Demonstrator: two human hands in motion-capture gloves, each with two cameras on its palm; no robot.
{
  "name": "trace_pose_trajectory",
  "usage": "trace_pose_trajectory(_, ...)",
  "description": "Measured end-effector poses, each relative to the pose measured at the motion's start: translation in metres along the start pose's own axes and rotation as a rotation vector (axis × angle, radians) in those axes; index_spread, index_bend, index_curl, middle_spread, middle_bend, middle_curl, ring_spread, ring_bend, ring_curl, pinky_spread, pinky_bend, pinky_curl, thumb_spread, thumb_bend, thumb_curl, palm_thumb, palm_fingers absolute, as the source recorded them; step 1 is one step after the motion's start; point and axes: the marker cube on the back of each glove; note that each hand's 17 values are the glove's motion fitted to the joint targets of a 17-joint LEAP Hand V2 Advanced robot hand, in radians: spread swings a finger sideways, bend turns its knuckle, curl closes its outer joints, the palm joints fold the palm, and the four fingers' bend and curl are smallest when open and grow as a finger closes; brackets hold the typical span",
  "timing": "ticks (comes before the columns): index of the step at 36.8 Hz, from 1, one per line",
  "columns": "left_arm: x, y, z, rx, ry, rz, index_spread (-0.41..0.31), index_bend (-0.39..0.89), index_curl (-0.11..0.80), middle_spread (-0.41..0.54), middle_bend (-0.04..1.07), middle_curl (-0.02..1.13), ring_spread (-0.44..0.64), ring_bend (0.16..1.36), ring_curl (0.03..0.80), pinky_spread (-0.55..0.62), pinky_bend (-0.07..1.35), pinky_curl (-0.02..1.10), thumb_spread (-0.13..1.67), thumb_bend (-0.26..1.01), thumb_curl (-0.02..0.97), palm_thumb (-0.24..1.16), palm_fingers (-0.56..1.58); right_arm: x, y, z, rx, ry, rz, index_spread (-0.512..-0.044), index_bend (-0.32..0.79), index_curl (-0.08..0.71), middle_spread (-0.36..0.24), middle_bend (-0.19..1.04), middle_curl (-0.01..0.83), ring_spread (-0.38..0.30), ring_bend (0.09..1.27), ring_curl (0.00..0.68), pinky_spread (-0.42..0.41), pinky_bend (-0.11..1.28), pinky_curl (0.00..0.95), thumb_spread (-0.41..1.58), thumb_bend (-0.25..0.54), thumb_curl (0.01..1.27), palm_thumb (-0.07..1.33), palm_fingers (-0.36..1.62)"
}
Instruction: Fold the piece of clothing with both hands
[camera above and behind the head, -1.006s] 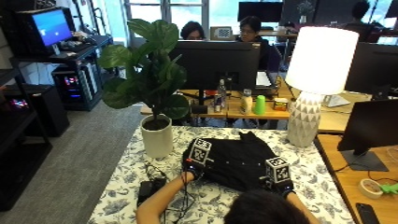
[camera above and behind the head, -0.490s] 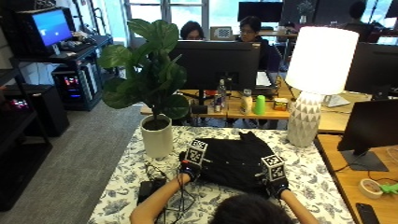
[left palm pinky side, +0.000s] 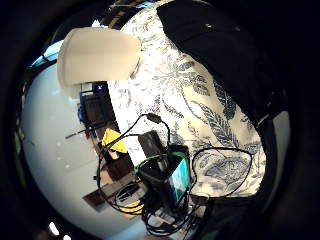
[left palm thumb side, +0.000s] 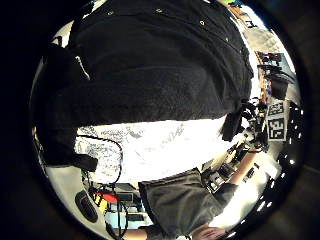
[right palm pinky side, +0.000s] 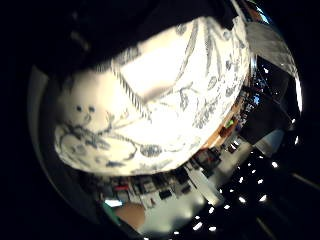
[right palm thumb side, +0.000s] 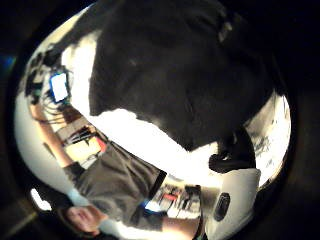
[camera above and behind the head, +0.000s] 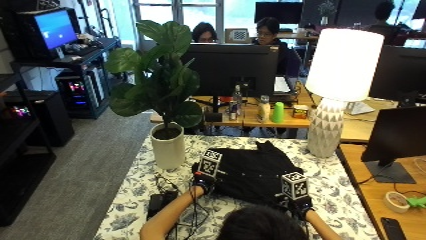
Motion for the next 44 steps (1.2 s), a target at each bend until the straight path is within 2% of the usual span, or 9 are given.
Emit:
trace_pose_trajectory(2,0.000,0.001,0.000,-0.007,0.003,-0.003,-0.289,0.15,0.442,-0.321,0.20,0.51,-0.37,0.44,0.420,-0.42,0.56,0.43,1.25,-0.01,0.379,0.84,1.19,-0.009,0.012,-0.011,0.074,-0.011,0.009,-0.362,0.14,0.303,-0.131,0.16,0.388,-0.028,0.30,0.326,0.089,0.53,0.341,1.02,-0.026,0.44,1.00,0.43)
trace_pose_trajectory(4,0.000,0.001,0.000,-0.002,0.001,-0.004,-0.289,0.15,0.441,-0.321,0.20,0.51,-0.37,0.44,0.420,-0.42,0.56,0.43,1.25,-0.01,0.371,0.84,1.19,-0.026,0.031,-0.026,0.135,-0.031,-0.009,-0.355,0.23,0.333,-0.152,0.19,0.393,-0.060,0.32,0.326,0.054,0.49,0.324,1.01,-0.015,0.44,1.02,0.65)
trace_pose_trajectory(8,0.000,0.001,0.001,0.005,0.009,0.014,-0.292,0.15,0.439,-0.319,0.20,0.51,-0.37,0.44,0.420,-0.42,0.56,0.43,1.26,-0.01,0.357,0.84,1.19,-0.031,0.021,-0.033,0.198,-0.077,-0.083,-0.310,0.26,0.352,-0.167,0.20,0.408,-0.136,0.39,0.340,-0.144,0.52,0.323,1.01,0.029,0.45,1.11,1.14)
trace_pose_trajectory(11,0.000,0.001,0.002,0.003,0.027,0.011,-0.291,0.15,0.439,-0.319,0.20,0.51,-0.37,0.44,0.421,-0.42,0.56,0.43,1.26,-0.01,0.348,0.84,1.19,-0.037,0.013,-0.046,0.275,-0.010,-0.006,-0.288,0.20,0.377,-0.174,0.24,0.435,-0.183,0.46,0.386,-0.229,0.56,0.352,1.02,0.030,0.45,1.13,1.27)
trace_pose_trajectory(20,-0.002,0.011,0.001,-0.073,0.032,0.062,-0.294,0.15,0.438,-0.325,0.20,0.51,-0.37,0.43,0.421,-0.42,0.55,0.43,1.28,-0.01,0.325,0.85,1.20,-0.025,0.033,-0.068,-0.005,-0.031,0.155,-0.269,0.17,0.413,-0.217,0.35,0.491,-0.243,0.54,0.448,-0.334,0.58,0.385,1.05,-0.006,0.42,1.12,1.33)
trace_pose_trajectory(28,-0.007,-0.005,0.014,-0.288,0.069,0.376,-0.302,0.16,0.439,-0.335,0.20,0.51,-0.37,0.42,0.421,-0.45,0.58,0.44,1.29,-0.01,0.300,0.83,1.23,0.005,0.029,-0.075,-0.233,-0.056,0.017,-0.257,0.18,0.434,-0.221,0.37,0.508,-0.252,0.56,0.459,-0.351,0.59,0.391,1.07,-0.010,0.39,1.13,1.32)
trace_pose_trajectory(31,-0.012,-0.008,0.002,-0.299,0.068,0.414,-0.302,0.16,0.440,-0.337,0.21,0.51,-0.37,0.43,0.421,-0.45,0.58,0.44,1.29,-0.01,0.293,0.83,1.23,0.001,0.044,-0.101,-0.256,0.002,0.005,-0.255,0.18,0.441,-0.222,0.38,0.511,-0.253,0.57,0.460,-0.353,0.59,0.392,1.07,-0.010,0.38,1.13,1.32)
trace_pose_trajectory(36,-0.025,-0.008,-0.050,-0.200,0.052,0.374,-0.303,0.16,0.440,-0.337,0.21,0.51,-0.37,0.43,0.421,-0.45,0.59,0.44,1.30,-0.01,0.284,0.83,1.24,0.009,0.049,-0.167,-0.173,0.039,0.071,-0.253,0.18,0.451,-0.223,0.38,0.514,-0.255,0.57,0.461,-0.356,0.60,0.394,1.08,-0.009,0.37,1.14,1.31)
trace_pose_trajectory(44,-0.044,-0.066,-0.126,0.079,0.120,0.059,-0.298,0.15,0.436,-0.334,0.22,0.52,-0.37,0.44,0.427,-0.45,0.58,0.43,1.31,-0.01,0.271,0.83,1.23,0.052,-0.012,-0.249,-0.027,-0.032,0.261,-0.251,0.18,0.464,-0.223,0.38,0.520,-0.256,0.57,0.460,-0.357,0.60,0.396,1.08,-0.013,0.35,1.14,1.31)
